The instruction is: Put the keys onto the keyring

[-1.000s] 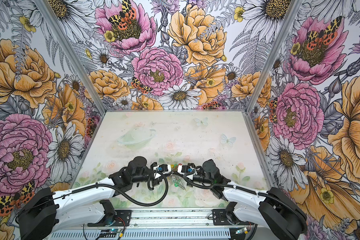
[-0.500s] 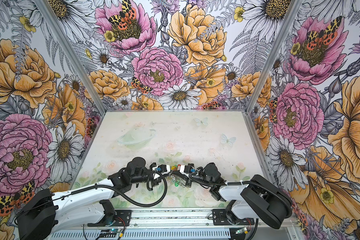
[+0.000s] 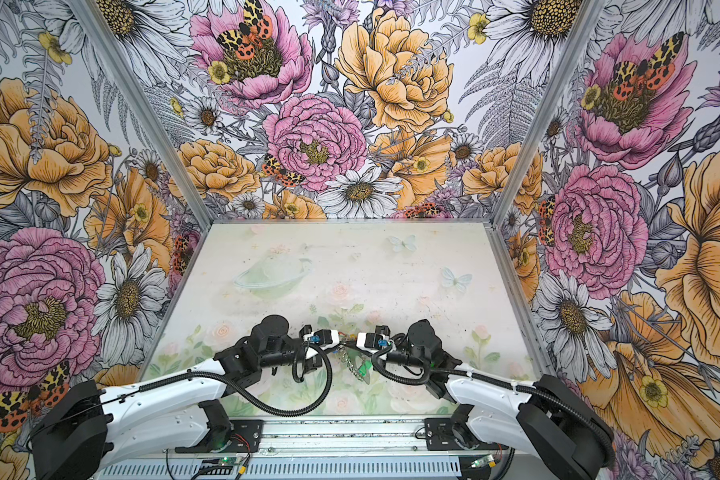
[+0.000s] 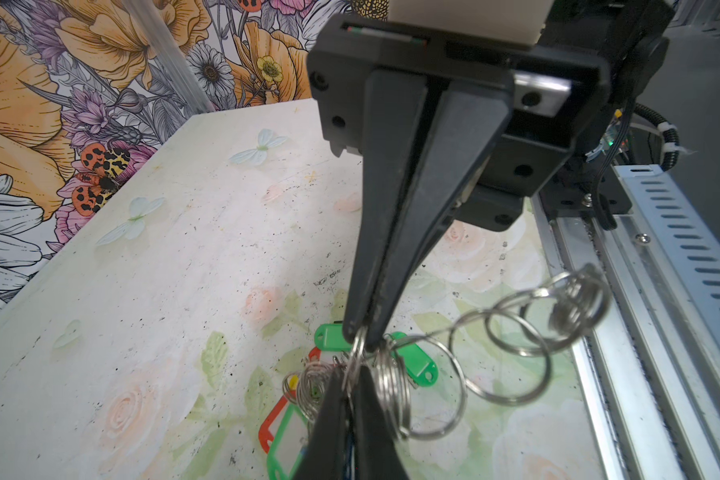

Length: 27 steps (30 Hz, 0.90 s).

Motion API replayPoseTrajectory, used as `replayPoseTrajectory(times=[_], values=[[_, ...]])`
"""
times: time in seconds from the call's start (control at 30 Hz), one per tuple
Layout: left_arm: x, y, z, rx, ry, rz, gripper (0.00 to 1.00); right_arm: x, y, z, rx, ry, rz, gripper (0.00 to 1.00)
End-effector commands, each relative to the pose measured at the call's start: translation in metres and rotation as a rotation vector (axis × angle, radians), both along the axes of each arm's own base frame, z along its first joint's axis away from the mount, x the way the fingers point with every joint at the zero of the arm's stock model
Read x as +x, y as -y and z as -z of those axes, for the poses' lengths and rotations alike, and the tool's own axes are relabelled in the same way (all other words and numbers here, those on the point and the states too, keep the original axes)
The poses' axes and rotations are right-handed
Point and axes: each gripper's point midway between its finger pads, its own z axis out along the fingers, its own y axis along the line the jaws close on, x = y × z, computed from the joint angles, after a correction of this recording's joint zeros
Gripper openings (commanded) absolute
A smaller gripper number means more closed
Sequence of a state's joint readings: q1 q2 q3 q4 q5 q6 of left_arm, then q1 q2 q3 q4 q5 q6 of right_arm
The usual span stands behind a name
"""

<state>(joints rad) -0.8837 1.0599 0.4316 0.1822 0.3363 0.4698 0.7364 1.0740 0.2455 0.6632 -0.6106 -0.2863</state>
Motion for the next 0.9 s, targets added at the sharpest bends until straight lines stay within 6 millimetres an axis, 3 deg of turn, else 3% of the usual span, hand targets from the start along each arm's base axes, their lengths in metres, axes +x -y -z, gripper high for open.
replayPoseTrajectory(times=[0.0,0.33,0.5,0.87], values=[[0.016,-0.003,-0.001,0.06,0.071,-0.083,0.0,0.0,0.004,0.009,-0.075,-0.007,0.011,0.1],[0.011,0.008,0.026,0.212,0.131,-0.061,0.0,-0.001,0.004,0.016,-0.154,-0.061,0.021,0.15],[0.005,0.011,0.027,0.216,0.134,-0.037,0.0,0.007,0.007,0.018,-0.186,-0.076,0.075,0.15],[-0.003,0.015,0.034,0.239,0.102,0.009,0.0,0.002,0.002,0.036,-0.227,-0.118,0.046,0.17]])
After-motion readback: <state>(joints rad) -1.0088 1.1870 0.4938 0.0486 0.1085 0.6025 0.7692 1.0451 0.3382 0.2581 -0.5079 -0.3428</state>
